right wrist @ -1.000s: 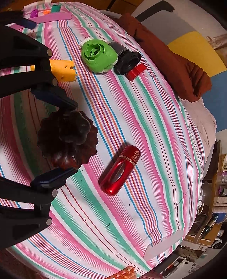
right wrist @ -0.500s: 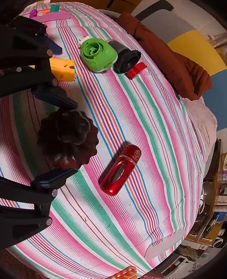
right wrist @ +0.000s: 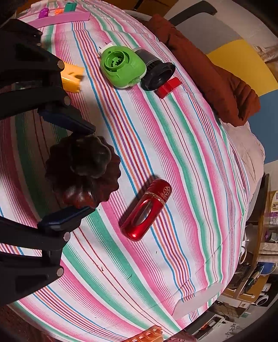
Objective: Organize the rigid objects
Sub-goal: 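Reach the left gripper to the yellow plastic piece while the right holds the massager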
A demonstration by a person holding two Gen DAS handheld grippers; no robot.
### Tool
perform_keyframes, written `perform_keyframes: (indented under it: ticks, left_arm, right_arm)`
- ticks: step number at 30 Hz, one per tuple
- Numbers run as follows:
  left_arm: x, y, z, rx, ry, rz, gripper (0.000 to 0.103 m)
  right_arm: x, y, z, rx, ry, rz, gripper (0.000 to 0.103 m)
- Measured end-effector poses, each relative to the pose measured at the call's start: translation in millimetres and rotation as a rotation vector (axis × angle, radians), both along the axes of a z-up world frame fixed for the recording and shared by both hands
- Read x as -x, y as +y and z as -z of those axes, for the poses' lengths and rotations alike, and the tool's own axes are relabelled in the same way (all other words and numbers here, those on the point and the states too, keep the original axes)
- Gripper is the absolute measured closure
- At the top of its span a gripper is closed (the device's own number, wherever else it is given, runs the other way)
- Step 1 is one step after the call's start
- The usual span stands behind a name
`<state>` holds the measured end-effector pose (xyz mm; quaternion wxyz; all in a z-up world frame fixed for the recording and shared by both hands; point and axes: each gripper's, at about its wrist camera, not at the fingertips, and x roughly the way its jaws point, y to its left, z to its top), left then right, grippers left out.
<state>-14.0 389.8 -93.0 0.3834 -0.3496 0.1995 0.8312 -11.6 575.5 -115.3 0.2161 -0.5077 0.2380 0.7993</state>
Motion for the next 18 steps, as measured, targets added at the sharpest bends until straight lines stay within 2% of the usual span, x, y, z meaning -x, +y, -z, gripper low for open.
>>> perform_keyframes:
  ticks: [7,18]
  left_arm:
    - [-13,-22,0,-0.010,0.011,-0.008,0.070]
    - [-23,-50,2,-0.051,-0.003,-0.040,0.070]
  right_arm:
    - [8,-16,-1,0.004,0.021,-0.086,0.037]
    - [15,-50,-11,-0.088,0.051,-0.260,0.037]
